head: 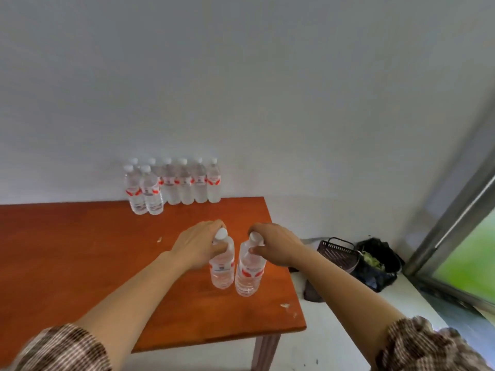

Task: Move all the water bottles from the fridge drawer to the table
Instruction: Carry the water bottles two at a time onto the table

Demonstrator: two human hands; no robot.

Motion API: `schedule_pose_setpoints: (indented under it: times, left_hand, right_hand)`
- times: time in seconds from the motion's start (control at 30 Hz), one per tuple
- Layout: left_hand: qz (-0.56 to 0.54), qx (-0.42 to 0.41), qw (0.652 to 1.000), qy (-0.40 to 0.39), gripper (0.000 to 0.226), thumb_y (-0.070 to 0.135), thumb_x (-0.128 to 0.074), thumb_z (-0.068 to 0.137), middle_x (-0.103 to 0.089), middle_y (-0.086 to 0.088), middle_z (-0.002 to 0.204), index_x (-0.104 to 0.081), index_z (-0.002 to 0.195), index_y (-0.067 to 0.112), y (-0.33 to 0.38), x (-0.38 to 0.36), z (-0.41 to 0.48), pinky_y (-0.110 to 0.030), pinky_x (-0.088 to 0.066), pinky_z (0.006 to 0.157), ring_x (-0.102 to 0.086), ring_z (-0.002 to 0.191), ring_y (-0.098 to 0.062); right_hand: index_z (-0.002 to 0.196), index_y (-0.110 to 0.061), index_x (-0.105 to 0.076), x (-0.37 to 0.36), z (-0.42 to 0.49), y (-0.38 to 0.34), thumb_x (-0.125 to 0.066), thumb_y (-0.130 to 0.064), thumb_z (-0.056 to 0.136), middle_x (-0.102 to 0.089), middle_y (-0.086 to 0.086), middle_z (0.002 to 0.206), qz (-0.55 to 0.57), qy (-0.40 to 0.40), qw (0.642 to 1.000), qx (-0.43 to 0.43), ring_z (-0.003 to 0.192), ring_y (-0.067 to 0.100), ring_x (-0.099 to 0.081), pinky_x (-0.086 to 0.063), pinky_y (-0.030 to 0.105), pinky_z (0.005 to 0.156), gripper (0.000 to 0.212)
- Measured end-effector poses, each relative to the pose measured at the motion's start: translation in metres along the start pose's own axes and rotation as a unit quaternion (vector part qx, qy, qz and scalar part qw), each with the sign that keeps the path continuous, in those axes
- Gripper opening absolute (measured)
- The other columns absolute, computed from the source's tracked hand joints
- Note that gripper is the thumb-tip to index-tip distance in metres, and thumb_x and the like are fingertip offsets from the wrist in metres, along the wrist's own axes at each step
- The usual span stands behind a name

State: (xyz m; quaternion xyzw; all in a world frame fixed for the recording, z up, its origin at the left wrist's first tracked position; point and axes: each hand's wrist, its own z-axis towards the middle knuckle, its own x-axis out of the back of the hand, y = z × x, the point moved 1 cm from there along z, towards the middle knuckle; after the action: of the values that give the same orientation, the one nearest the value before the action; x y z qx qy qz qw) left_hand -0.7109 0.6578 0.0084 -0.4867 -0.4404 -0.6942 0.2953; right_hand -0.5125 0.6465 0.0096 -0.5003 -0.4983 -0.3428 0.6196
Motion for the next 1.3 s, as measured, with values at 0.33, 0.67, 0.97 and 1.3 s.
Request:
schedule_pose_setpoints:
  times: [0.33,0.67,0.97,1.3]
  left_hand:
    - [0.005,0.02,1.0,-0.02,0.023,0.043,-0.057,0.086,-0.059,0.01,0.094,-0.052,0.103,0.028,-0.157,0.017,0.096,-0.025,-0.04,0.061,-0.056,0.079,-0.011]
    - [0.034,-0.018,0.997,-0.06,0.03,0.044,-0.055,0.09,-0.059,0.007,0.11,-0.049,0.113,0.025,-0.281,0.023,0.191,-0.026,-0.033,0.064,-0.05,0.085,-0.011]
    - [0.16,-0.091,0.983,0.005,0.038,0.047,-0.052,0.088,-0.065,0.0,0.105,-0.058,0.114,0.02,-0.345,0.018,0.254,-0.035,-0.034,0.087,-0.049,0.107,-0.019]
    - [0.174,-0.068,0.982,0.028,0.028,0.045,-0.062,0.079,-0.066,0.005,0.083,-0.065,0.094,0.022,-0.379,0.007,0.282,-0.045,-0.035,0.088,-0.057,0.099,-0.019]
  right_hand:
    - [0.123,-0.025,-0.054,-0.024,0.176,-0.04,-0.064,-0.039,0.089,-0.06,-0.003,0.121,-0.007,0.008,1.0,0.007,0.107,0.019,-0.059,-0.051,0.032,0.083,0.038]
    - [0.128,-0.024,-0.049,-0.057,0.322,-0.069,-0.061,-0.036,0.091,-0.059,0.001,0.122,-0.005,-0.034,0.999,-0.024,0.104,0.022,-0.059,-0.051,0.032,0.081,0.041]
    - [0.128,-0.02,-0.049,-0.068,0.412,-0.08,-0.061,-0.032,0.092,-0.056,0.005,0.126,-0.019,-0.045,0.999,-0.021,0.112,0.027,-0.055,-0.045,0.036,0.081,0.04]
    - [0.127,-0.018,-0.049,-0.077,0.462,-0.078,-0.061,-0.031,0.092,-0.058,0.006,0.124,-0.021,-0.047,0.998,-0.026,0.107,0.029,-0.059,-0.048,0.04,0.082,0.04]
